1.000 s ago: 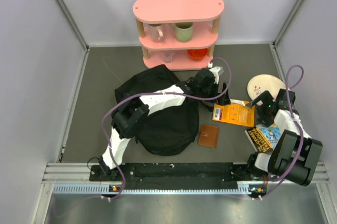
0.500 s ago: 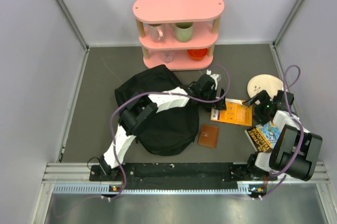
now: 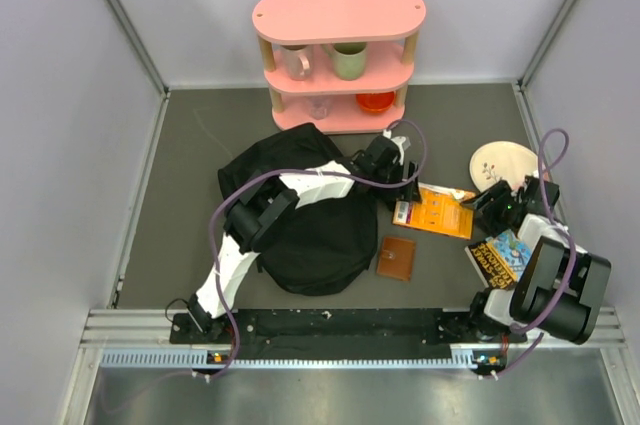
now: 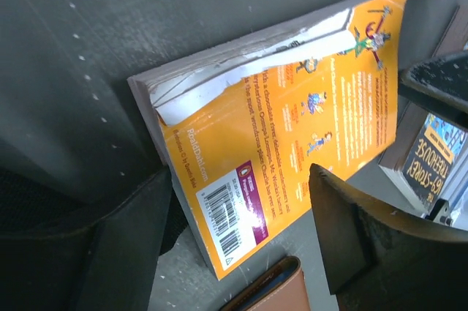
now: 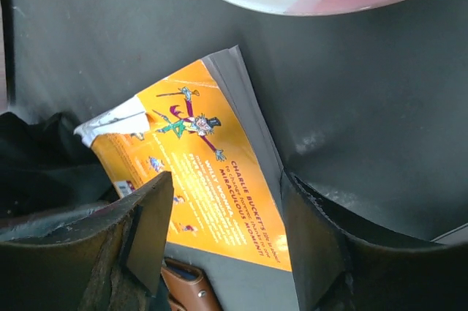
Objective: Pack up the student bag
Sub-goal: Pick up the book from the center of the board.
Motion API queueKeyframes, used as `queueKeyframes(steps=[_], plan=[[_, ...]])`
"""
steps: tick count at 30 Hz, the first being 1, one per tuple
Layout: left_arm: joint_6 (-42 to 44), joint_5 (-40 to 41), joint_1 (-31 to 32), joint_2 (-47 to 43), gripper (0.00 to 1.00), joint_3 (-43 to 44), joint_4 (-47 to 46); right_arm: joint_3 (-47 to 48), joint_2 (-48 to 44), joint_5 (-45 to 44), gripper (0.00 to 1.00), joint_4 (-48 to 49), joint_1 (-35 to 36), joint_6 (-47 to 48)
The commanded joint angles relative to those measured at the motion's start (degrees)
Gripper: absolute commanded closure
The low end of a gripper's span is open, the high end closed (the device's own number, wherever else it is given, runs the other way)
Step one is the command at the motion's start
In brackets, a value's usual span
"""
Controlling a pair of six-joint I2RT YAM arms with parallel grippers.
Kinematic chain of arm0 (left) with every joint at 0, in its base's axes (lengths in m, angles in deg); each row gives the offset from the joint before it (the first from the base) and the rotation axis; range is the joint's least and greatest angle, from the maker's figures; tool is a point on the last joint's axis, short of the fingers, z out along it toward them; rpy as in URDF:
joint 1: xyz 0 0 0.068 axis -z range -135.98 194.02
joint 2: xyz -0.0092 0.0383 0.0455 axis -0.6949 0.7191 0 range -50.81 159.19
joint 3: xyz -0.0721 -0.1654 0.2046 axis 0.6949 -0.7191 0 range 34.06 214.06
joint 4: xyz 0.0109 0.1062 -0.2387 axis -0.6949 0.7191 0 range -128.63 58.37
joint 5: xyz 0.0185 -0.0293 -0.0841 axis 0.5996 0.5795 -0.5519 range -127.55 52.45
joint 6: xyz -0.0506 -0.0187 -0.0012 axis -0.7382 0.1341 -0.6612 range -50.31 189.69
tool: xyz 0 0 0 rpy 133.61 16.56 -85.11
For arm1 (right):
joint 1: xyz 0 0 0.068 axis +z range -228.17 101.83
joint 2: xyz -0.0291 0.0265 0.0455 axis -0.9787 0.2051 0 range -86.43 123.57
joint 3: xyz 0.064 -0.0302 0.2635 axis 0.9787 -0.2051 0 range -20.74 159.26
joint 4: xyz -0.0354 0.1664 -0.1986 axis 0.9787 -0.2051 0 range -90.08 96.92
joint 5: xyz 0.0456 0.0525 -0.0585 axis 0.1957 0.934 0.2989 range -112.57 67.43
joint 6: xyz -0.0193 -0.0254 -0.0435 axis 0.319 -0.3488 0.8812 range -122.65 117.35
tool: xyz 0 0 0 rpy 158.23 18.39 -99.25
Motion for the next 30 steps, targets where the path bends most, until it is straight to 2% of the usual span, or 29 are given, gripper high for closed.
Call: queueKeyframes(steps=[1,4,5,8,10,11,13,14,18,21,22,25,30], plan=[[-1.44,-5.15,1.37,-1.04,0.28,-0.46,-5.99,0.09,-3.81,9.96,0.41,-0.35,0.56,-1.68],[-1.00,-4.97,1.29,-2.54,0.38,-0.37,-6.26,0.45,-4.52,10.05,0.41,-0.88,0.56,-1.69],[-1.00,-5.06,1.29,-3.24,0.49,-0.20,-6.17,0.45,-4.34,9.87,0.41,-0.88,0.65,-1.60],[-1.00,-5.24,1.29,-4.47,0.70,0.07,-6.17,0.27,-2.94,9.26,0.41,-0.97,0.65,-0.90],[-1.00,-4.97,1.37,-5.00,0.78,0.16,-6.26,0.10,-1.28,9.08,0.41,-0.89,0.56,-0.72],[-0.91,-5.06,1.37,-5.61,0.88,0.24,-6.26,0.01,-0.83,9.17,0.41,-0.62,0.65,-0.37],[-0.73,-4.97,1.29,-6.14,0.93,0.33,-6.26,-0.25,0.49,9.25,0.42,-0.45,0.65,-0.19],[-0.64,-5.23,1.20,-6.23,1.00,0.33,-6.26,-0.34,0.93,9.43,0.41,-0.10,0.65,-0.28],[0.06,-4.71,1.29,-7.28,1.00,0.60,-5.65,-0.34,1.37,10.22,0.41,0.35,0.65,-0.45],[1.28,-3.83,1.20,-9.56,1.00,1.12,-4.07,0.53,-0.20,9.35,0.30,-1.49,0.65,-0.72],[1.64,-3.14,1.20,-11.05,1.00,2.17,-2.93,0.71,-0.82,8.82,0.22,-1.76,0.65,-0.72],[3.22,-0.06,0.85,-14.04,1.00,5.07,2.43,1.33,-3.90,8.29,0.13,-2.99,0.65,-1.42],[3.93,2.41,-0.56,-20.19,1.00,4.21,7.00,1.50,-7.24,11.53,0.06,-3.44,0.56,-2.56]])
